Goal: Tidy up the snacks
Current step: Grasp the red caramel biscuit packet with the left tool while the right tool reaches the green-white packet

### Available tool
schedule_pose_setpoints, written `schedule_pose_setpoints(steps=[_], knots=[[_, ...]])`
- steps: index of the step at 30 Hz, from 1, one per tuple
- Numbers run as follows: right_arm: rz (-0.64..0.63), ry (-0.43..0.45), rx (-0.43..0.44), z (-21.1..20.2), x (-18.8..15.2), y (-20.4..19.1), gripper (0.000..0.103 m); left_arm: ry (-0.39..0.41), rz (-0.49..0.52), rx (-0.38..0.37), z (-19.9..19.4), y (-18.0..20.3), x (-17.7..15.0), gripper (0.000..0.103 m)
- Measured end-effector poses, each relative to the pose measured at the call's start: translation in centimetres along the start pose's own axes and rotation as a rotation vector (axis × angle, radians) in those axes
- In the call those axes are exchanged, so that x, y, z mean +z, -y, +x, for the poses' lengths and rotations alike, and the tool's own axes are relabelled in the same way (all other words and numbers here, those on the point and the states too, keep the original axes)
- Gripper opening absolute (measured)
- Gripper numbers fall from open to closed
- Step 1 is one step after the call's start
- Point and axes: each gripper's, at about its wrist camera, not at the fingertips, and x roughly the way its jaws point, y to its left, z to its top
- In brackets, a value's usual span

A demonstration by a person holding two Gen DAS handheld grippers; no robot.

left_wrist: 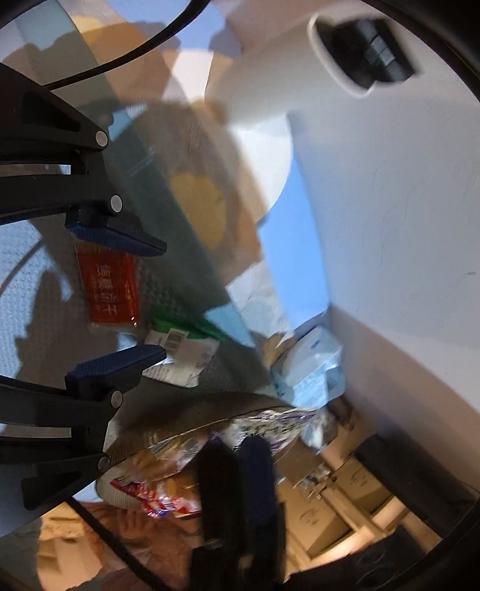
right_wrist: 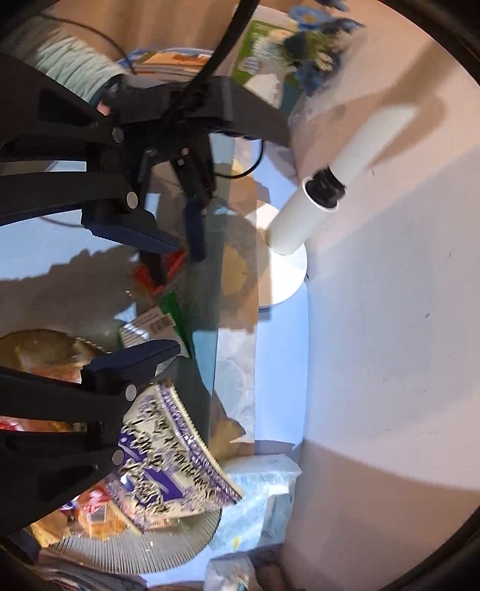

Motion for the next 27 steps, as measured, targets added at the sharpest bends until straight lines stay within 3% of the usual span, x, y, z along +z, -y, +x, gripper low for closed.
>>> schedule_pose_setpoints(steps=[6,11,21,24,27], knots=[[0.084,-0.049,0.031,2.4,1.7,0.5,0.047,-0.109,0.004,-0.151,1.8,-0.6,-2.7,0.045],[0.152,-0.124,-0.056,5.6,2.4,-0.1,0.048,-0.146,-0.024,-0.261,1.5,-0.1,-6.6,0.045],[0.195,-0.275,-0.240,10.0,2.3,0.1,0.048,-0.148,-0.089,-0.258,-1.5,1.1,-13.1,0.045],[0.193,-0.263,-0.300,10.2,2.6,0.3,0.048,-0.122,-0.120,-0.255,-2.4,0.9,-14.1,0.045],[0.186,-0.234,-0.303,10.2,2.9,0.2,0.048,-0.085,-0.161,-0.261,-3.1,0.1,-14.5,0.045]])
